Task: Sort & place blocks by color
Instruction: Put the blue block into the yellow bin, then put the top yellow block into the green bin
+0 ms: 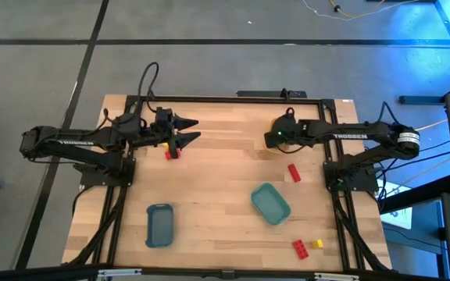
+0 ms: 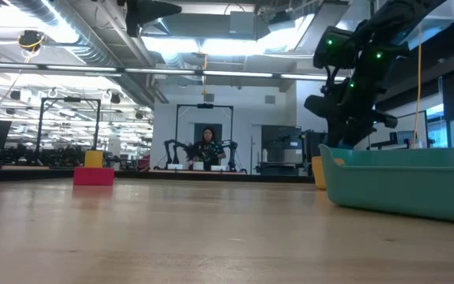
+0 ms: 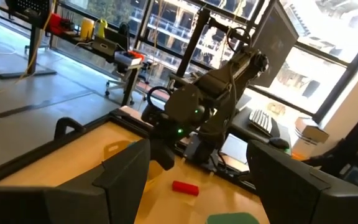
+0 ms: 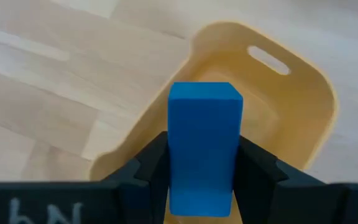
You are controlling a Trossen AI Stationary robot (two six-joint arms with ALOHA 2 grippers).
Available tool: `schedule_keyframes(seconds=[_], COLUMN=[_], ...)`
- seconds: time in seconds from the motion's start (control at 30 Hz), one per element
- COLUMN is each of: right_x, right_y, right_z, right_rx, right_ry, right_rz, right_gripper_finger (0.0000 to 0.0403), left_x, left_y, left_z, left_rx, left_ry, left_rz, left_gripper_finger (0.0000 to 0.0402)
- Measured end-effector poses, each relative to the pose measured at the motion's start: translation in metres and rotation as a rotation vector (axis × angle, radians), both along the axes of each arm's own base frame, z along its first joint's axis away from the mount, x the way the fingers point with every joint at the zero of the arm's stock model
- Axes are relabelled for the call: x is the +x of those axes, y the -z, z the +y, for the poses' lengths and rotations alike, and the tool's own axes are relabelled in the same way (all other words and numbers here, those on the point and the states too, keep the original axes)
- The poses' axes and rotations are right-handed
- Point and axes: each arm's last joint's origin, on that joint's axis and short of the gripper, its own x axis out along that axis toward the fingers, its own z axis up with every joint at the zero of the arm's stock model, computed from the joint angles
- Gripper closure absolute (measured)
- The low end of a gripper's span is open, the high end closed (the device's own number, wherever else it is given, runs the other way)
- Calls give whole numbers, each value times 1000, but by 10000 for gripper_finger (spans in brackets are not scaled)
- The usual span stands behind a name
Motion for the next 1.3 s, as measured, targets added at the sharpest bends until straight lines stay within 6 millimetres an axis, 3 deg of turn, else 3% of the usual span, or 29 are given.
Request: schedule_keyframes(seconds=[0.2, 0.4, 0.53, 0.77, 1.03, 1.3], right_x=[1, -2, -9, -26, -23, -16], right_y=[1, -2, -14, -56, -108, -134], right_z=[0, 3, 6, 25, 58, 73], right_rx=[14, 69, 60, -28, -123, -247], right_ry=[14, -47, -73, -216, -647, -811], right_rz=[-12, -18, -37, -238, -673, -918], right_gripper_finger=[262, 122, 72, 75, 80, 80], left_x=[0, 0, 0, 0, 0, 1], left_y=[0, 0, 1, 2, 3, 3], left_z=[0, 0, 1, 1, -1, -1], left_rx=[-1, 2, 4, 3, 6, 8], left_ry=[-4, -8, -18, -20, 28, 51], left_rz=[2, 5, 9, 22, 30, 30], left_gripper_finger=[140, 140, 140, 140, 140, 140])
